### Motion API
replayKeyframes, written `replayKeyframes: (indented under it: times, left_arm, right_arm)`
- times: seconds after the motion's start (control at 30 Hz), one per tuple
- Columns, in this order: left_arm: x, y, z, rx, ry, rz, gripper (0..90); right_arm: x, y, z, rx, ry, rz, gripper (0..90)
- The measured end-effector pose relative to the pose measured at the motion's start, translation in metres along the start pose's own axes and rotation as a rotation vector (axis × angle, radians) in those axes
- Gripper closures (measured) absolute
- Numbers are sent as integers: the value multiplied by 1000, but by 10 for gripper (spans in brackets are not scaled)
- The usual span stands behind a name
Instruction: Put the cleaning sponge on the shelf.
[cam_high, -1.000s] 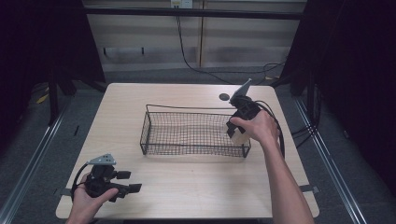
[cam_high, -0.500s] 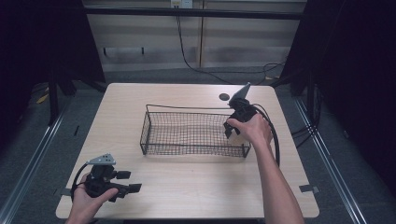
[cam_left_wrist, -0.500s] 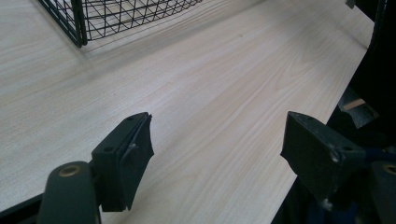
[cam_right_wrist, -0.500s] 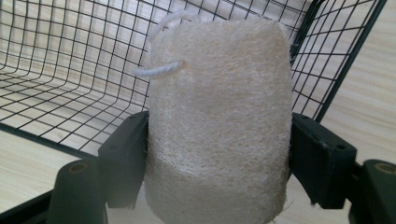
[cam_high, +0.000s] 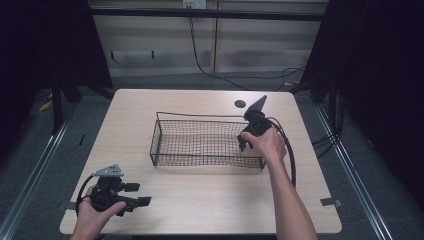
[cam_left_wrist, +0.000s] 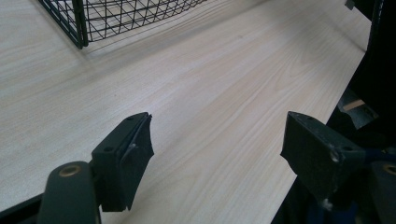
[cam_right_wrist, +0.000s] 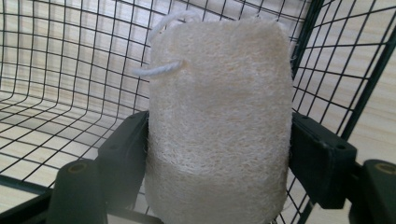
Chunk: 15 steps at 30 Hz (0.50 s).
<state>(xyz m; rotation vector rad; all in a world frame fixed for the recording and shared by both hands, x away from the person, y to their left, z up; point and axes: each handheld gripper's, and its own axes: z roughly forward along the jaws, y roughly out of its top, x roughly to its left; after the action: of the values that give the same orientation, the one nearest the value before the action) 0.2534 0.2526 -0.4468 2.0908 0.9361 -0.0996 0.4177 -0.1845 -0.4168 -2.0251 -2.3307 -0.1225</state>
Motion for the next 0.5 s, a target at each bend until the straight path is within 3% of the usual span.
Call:
replayKeyframes:
  times: [0.5]
  left_arm:
    - [-1, 0, 0, -1, 1, 2, 240]
  right_arm:
    - [3, -4, 13, 4, -11, 26, 261]
